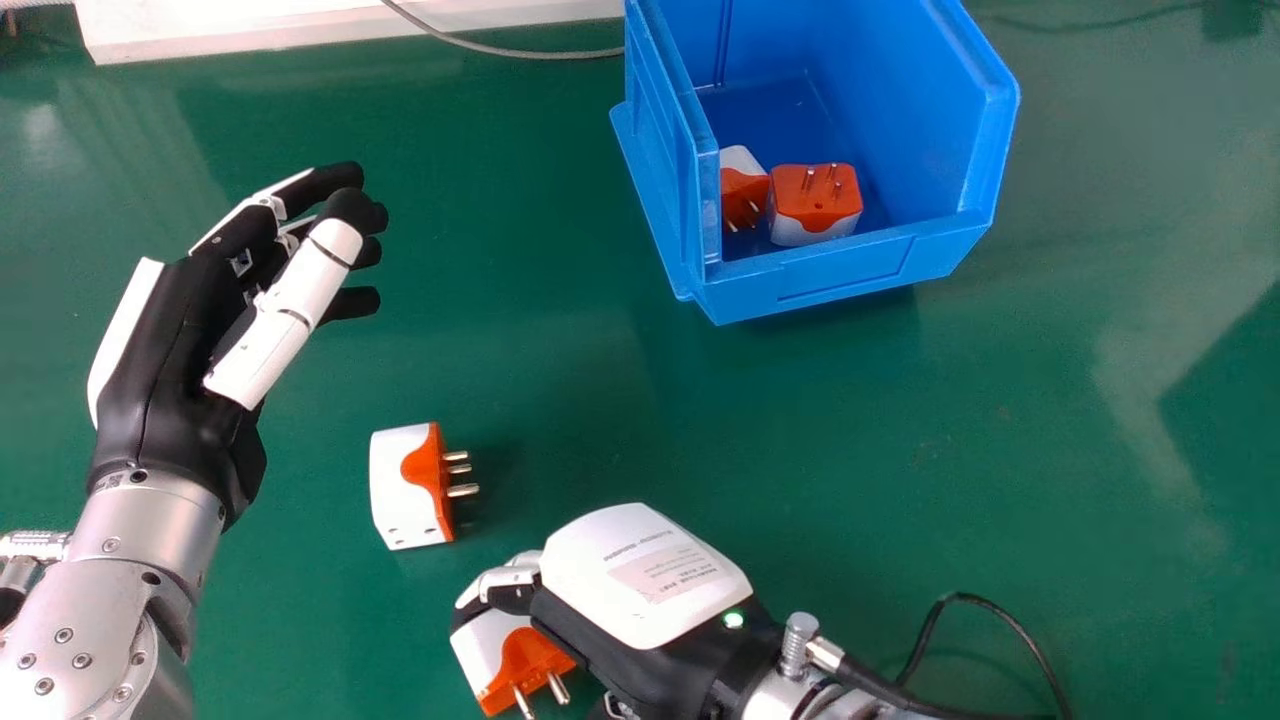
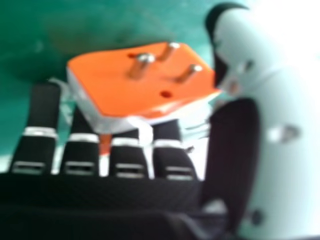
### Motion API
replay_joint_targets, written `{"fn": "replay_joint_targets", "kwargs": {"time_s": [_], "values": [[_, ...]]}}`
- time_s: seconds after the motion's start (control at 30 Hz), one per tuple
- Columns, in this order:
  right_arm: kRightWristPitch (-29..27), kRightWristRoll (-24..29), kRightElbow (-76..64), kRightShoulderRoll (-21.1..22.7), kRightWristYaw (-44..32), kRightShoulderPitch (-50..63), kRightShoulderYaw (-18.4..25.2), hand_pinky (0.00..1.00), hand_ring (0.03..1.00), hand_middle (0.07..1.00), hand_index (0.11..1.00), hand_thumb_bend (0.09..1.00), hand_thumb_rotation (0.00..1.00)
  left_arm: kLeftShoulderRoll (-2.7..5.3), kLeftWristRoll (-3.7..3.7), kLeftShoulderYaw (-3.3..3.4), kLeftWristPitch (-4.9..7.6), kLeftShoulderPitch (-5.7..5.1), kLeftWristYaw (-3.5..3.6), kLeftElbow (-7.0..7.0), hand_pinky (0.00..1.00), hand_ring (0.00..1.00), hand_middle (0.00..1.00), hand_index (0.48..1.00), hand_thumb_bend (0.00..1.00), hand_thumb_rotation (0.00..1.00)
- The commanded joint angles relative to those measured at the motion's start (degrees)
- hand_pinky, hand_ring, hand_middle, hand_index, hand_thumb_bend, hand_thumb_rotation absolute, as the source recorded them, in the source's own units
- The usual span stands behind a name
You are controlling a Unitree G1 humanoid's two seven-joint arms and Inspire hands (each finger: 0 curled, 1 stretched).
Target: Pick all objects and put in blue box
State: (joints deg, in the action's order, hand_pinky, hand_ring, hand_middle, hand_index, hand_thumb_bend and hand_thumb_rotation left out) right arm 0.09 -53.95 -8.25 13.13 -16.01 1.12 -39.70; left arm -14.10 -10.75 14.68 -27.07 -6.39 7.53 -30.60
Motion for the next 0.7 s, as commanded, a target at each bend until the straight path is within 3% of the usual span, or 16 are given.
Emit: {"fn": "replay_joint_targets", "kwargs": {"time_s": [0.0,0.23,0.47,0.67], "values": [[1.2,1.6,-1.9,-0.3,-2.0,-0.1,0.7,0.6,0.728,0.772,0.723,0.346,0.02,-0.38,-0.37,-0.04,-0.13,0.8,0.14,-1.05,0.74,0.8,0.78,0.794,0.57,0.58],[3.0,4.4,-2.0,-1.0,-6.0,-1.3,1.5,0.64,0.749,0.802,0.746,0.33,0.09,-0.64,-0.83,0.26,-0.36,0.71,0.48,-1.32,0.75,0.81,0.78,0.803,0.57,0.59],[1.5,5.2,-1.5,-0.2,-5.0,-2.3,1.6,0.65,0.754,0.812,0.758,0.335,0.15,-0.75,-0.79,0.43,-0.54,0.45,0.61,-1.72,0.75,0.81,0.79,0.807,0.56,0.59],[-3.2,6.3,1.4,0.5,-0.2,-3.2,2.4,0.63,0.73,0.791,0.736,0.326,0.1,-0.9,-0.8,0.58,-0.55,0.37,0.79,-1.77,0.75,0.81,0.79,0.808,0.56,0.59]]}}
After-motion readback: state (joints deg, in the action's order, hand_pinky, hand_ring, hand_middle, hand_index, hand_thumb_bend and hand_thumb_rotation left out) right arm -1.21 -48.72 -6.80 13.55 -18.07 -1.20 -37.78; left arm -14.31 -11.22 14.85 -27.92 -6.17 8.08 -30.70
